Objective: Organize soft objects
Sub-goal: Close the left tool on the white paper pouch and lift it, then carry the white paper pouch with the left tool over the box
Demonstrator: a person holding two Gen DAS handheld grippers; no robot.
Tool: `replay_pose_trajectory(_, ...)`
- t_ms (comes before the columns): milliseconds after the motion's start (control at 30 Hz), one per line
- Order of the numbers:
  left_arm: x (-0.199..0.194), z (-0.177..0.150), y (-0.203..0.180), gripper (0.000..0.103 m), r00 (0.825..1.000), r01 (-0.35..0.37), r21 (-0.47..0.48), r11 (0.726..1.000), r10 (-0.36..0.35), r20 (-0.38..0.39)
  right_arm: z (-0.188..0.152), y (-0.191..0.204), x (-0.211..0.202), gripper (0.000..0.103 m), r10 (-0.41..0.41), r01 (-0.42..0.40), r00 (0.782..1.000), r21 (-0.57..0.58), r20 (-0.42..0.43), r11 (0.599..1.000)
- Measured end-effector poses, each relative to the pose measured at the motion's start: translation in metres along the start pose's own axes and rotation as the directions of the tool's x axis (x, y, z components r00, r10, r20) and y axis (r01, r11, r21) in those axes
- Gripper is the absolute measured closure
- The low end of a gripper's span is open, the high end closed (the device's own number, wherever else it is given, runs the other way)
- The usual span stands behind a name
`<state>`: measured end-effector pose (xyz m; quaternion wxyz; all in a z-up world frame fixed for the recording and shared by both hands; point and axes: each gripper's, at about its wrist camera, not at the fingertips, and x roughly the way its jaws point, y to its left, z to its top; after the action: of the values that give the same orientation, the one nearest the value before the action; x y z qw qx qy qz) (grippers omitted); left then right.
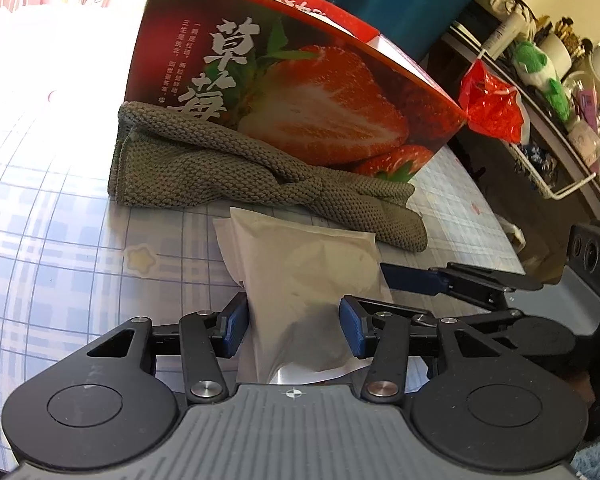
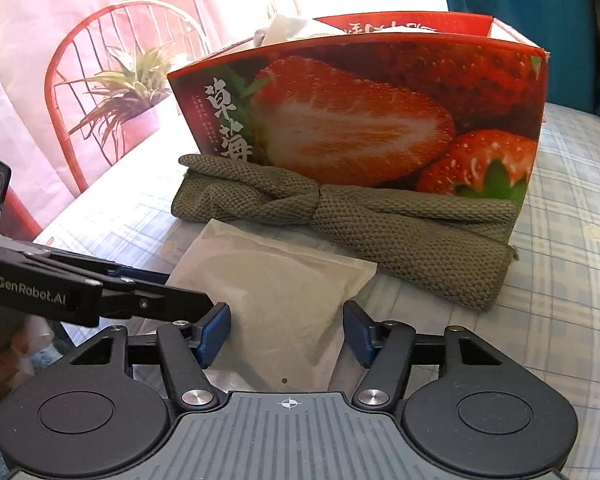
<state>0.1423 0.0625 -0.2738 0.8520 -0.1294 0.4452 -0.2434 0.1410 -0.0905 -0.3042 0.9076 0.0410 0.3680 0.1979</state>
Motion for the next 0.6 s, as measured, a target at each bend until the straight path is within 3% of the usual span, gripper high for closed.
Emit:
replay_pose_trajectory(100, -0.001, 0.001, 0.002, 0.054, 1.000, 0.003, -0.018, 1.000, -0.003, -0.001, 0.001, -0.003, -0.001, 0.063, 0.001, -0.001, 1.000, 0.017, 0.002, 1.000)
replay_pose_trajectory(167, -0.002, 0.002, 0.003, 0.064, 1.000, -0.011, -0.018, 1.000, 0.011, -0.009, 0.003, -0.007, -0.002, 0.072, -0.003, 0.003, 1.000, 0.044, 0.005, 0.999)
replay_pose_trajectory(267, -0.003, 0.005, 0.006, 0.068, 1.000, -0.005, -0.035, 0.999, 0.005, -0.006, 0.003, -0.016, -0.005, 0.085, -0.010, 0.009, 1.000, 0.087, 0.012, 0.996)
replay_pose_trajectory(600, -0.014, 0.024, -0.012, 0.069, 0.997, 0.002, 0.078, 0.997, -0.008, 0.078, 0.016, -0.022, -0.022, 0.088, -0.025, 0.014, 0.992, 0.090, 0.127, 0.996)
